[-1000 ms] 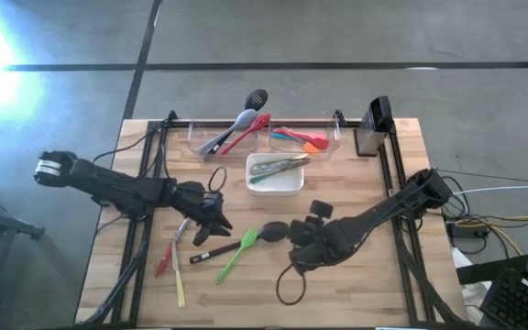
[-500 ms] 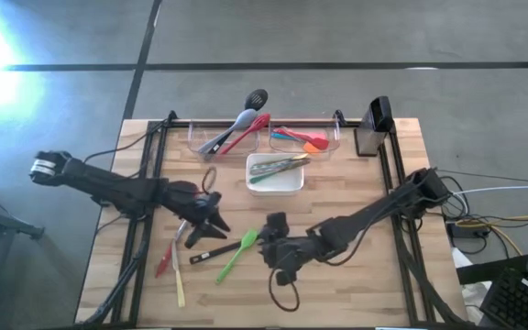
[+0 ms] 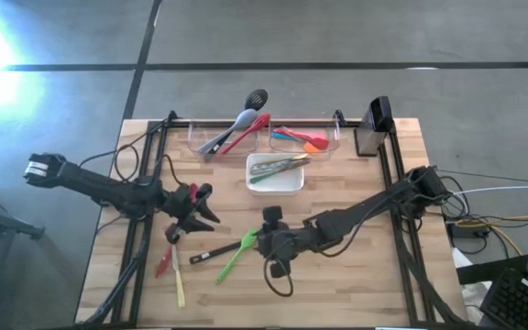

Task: Pick & Place Kitchen Items
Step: Put the green spatula into the right transparent bin

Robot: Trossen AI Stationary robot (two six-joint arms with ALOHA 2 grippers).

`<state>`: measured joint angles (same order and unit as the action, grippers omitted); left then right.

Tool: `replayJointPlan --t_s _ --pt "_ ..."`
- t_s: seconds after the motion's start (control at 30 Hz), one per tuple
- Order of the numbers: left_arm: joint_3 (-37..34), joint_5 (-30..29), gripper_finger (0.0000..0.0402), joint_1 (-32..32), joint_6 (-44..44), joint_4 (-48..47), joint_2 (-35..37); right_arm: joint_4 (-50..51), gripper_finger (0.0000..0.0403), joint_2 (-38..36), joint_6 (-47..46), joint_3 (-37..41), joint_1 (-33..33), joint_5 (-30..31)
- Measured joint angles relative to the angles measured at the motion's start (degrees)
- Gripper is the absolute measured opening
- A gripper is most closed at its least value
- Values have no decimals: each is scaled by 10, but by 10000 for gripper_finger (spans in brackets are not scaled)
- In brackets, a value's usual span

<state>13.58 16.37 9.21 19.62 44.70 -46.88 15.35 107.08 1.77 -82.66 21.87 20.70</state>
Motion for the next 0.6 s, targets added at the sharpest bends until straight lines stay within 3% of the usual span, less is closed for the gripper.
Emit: replayJointPlan --t_s 0.17,0.23,0.37,0.47,0.6 --pt "-15 -49 126 0 40 9 2 -7 198 24 34 1 0 3" --pt "-12 -51 126 -1 55 -37 0 21 202 21 6 2 0 22" --pt "56 -53 126 4 65 -288 -5 106 203 -21 -75 2 0 34" --pt "127 -103 126 14 75 -502 -34 191 203 -51 -158 1 0 35" --pt "195 -156 126 34 133 -570 -97 277 203 -78 -230 7 0 47"
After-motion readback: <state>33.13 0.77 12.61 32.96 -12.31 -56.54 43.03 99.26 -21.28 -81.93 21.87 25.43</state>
